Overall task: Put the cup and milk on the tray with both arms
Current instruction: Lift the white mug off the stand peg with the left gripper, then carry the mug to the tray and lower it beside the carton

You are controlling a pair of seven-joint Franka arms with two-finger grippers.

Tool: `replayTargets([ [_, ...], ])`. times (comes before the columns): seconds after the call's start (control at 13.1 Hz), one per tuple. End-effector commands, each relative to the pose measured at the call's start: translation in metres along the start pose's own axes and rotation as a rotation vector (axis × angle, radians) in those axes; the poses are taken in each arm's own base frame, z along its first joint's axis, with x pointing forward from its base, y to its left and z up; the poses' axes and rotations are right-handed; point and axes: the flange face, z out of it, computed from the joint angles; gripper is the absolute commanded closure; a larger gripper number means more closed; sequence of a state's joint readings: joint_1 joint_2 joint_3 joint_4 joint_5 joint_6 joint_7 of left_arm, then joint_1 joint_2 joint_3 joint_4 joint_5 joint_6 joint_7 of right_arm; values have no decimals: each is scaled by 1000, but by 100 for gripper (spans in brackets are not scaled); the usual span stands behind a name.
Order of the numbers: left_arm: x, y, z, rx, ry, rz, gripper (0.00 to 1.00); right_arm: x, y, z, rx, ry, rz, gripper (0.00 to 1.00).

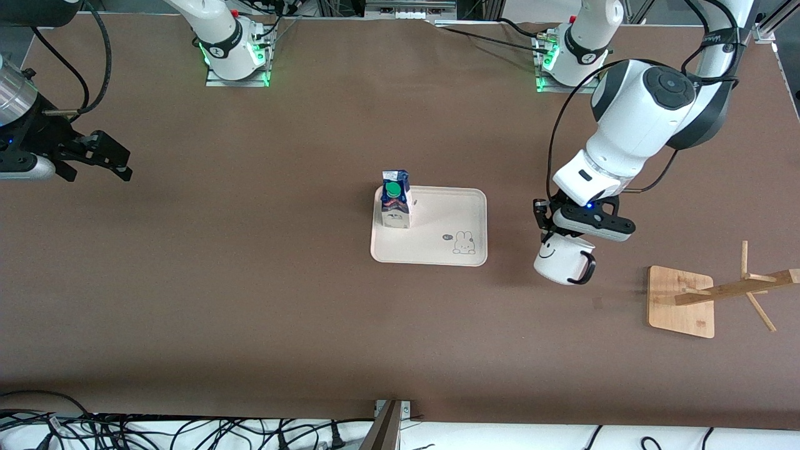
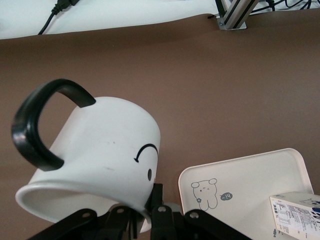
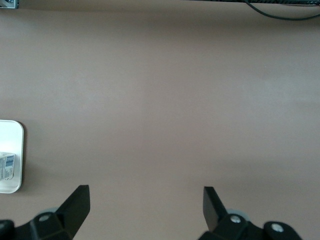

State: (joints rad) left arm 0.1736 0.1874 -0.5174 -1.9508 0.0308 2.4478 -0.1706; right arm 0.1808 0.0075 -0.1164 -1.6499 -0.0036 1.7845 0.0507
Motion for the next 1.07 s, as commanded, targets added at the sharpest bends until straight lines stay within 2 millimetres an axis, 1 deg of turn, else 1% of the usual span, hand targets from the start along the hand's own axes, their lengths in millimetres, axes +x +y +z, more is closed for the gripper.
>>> replayTargets([
  [0.0,-2,22,12,-30,-27,26,100,0,2,-3,-10,-1,-16,0],
  [0.15,-6,40,19,-45,-35,51,100,0,3,-3,-10,-1,-15,0],
  [0.38,-7,41,22,-47,-40,46,100,0,2,-3,-10,-1,-15,0],
  [0.46,-8,42,27,-51,-47,46,100,0,2,-3,-10,-1,-15,0],
  [0.53,-11,45,36,-58,-64,49,100,0,2,-3,-10,-1,-15,0],
  [0.69,-15,69,45,-79,-80,81,100,0,1,-3,-10,-1,-13,0],
  [0.76,-18,76,51,-88,-91,84,100,0,-1,-3,-10,-1,-13,0],
  [0.84,-19,80,51,-91,-94,57,100,0,-3,-3,-11,-1,-13,0],
  [0.99,-26,93,59,-89,-123,19,100,-1,-3,-4,-9,-1,-11,0],
])
